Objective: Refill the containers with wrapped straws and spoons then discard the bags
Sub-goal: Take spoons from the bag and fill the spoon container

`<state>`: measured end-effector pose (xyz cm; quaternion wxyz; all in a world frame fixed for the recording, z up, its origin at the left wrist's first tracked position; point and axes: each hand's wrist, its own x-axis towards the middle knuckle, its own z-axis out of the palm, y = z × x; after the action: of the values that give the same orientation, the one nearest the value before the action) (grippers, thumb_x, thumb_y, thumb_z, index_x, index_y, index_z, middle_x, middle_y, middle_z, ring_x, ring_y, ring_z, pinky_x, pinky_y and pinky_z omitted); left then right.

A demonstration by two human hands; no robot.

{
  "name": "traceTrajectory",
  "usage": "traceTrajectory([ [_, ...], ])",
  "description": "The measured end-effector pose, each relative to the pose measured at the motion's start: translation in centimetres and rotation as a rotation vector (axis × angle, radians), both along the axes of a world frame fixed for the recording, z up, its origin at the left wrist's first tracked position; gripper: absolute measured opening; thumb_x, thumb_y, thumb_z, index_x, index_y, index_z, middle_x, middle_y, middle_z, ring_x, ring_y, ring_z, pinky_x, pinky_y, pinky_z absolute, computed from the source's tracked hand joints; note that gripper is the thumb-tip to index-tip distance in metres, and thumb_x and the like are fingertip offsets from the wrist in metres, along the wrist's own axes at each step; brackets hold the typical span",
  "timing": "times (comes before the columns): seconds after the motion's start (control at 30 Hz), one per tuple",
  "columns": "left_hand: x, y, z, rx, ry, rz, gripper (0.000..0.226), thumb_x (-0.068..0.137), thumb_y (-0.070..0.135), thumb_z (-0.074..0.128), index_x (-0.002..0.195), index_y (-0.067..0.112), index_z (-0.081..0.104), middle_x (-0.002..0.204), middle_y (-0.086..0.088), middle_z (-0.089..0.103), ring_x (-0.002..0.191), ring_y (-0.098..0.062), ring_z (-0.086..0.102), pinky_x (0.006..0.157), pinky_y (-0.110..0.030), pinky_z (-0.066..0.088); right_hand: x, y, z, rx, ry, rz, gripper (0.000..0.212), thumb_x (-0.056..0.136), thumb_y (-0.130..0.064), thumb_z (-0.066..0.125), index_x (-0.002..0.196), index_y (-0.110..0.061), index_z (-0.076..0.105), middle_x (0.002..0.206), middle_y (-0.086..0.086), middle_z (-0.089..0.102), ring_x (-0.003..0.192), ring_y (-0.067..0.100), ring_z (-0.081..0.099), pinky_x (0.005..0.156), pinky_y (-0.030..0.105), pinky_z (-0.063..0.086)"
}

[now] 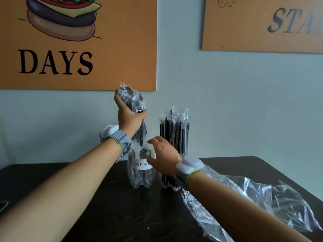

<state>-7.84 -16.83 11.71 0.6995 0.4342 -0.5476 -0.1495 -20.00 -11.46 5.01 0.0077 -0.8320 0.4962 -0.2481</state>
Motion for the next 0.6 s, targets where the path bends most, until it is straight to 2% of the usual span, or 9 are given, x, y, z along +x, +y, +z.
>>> traceTrajectory([
  [0.1,-0.1,-0.5,-0.3,-0.021,0.024,0.008,0.096,0.069,0.002,0.068,0.145,0.02,0.012,0.119,-0.004,0.052,0.093,-0.019,0.055,0.065,-0.006,0.038,0.7,-1.1,-0.2,0.017,0.129,0.016,0.055,0.089,-0.025,0.053,0.139,-0.01,0.036,0.142,0.01,0.044,0.134,0.028,0.036,0.106,0.044,0.037],
  [0.2,0.2,-0.9,-0.6,-0.021,0.018,0.026,0.095,0.07,0.0,0.067,0.145,0.018,0.011,0.115,-0.001,0.05,0.093,-0.019,0.055,0.067,-0.007,0.038,1.1,-1.7,-0.8,0.008,0.194,0.01,0.056,0.088,-0.023,0.053,0.14,-0.012,0.034,0.139,0.01,0.049,0.133,0.029,0.037,0.106,0.045,0.033],
  [0.4,0.3,-0.9,-2.1,0.076,0.017,0.001,0.096,0.071,0.003,0.068,0.145,0.02,0.01,0.116,-0.001,0.05,0.092,-0.018,0.054,0.072,-0.014,0.042,1.2,-2.4,-1.3,-0.088,0.233,0.011,0.033,0.087,-0.005,0.049,0.12,-0.008,0.052,0.119,0.012,0.06,0.108,0.034,0.057,0.092,0.039,0.043],
  [0.6,0.6,-1.2,-3.8,0.153,0.007,-0.032,0.098,0.069,0.006,0.07,0.145,0.02,0.01,0.117,-0.001,0.052,0.095,-0.019,0.055,0.084,-0.025,0.042,1.1,-2.7,-1.7,-0.137,0.231,0.004,0.025,0.087,-0.003,0.052,0.112,-0.008,0.053,0.109,0.011,0.064,0.093,0.035,0.063,0.079,0.035,0.044],
])
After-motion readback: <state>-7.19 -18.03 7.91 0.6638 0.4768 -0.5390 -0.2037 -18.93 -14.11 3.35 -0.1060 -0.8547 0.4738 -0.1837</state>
